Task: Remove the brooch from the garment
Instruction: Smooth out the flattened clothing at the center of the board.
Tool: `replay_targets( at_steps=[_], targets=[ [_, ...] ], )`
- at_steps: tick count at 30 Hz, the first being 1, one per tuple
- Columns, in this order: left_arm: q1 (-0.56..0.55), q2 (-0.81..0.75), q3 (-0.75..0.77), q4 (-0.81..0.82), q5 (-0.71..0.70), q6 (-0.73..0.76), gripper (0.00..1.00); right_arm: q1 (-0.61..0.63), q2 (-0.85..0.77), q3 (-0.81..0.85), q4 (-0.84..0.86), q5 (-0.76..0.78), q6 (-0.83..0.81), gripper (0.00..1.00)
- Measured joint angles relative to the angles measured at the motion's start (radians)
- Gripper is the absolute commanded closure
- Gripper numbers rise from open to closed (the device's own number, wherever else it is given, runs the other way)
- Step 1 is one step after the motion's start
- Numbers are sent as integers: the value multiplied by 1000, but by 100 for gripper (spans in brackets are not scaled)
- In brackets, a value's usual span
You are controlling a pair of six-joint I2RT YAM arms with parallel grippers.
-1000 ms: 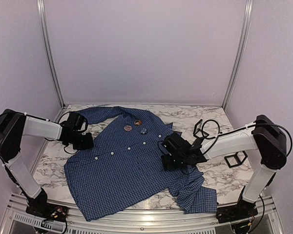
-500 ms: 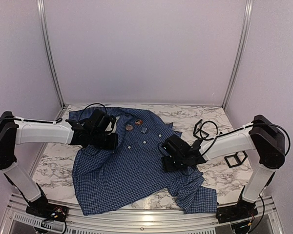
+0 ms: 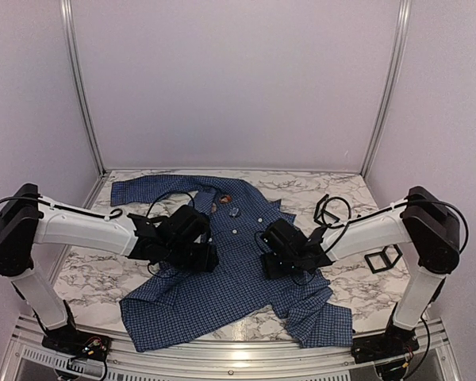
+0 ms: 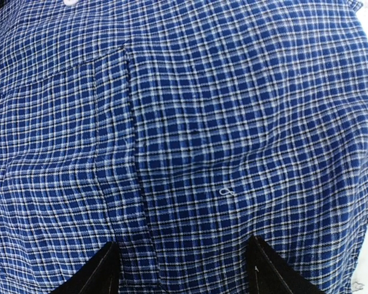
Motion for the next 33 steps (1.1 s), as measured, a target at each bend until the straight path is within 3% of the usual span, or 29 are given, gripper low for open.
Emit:
replay_targets(
  at_steps=[9,16,23,29,33],
  targets=[
    [26,-242,-3,-16,-109,-72,33,0,21,23,2,6,-1,32],
    [215,-360,-170,-18,-146,-153,32,0,28,33,-2,5,-5,32],
    [361,-365,-348,35,-33,-209,27,0,28,34,-4,5,-6,32],
    [401,-292,-357,175,69,-243,27,0,28,34,-4,5,-5,31],
    [417,-217,-358,263,115,-270,33,0,26,29,3,5,-4,32]
  ],
)
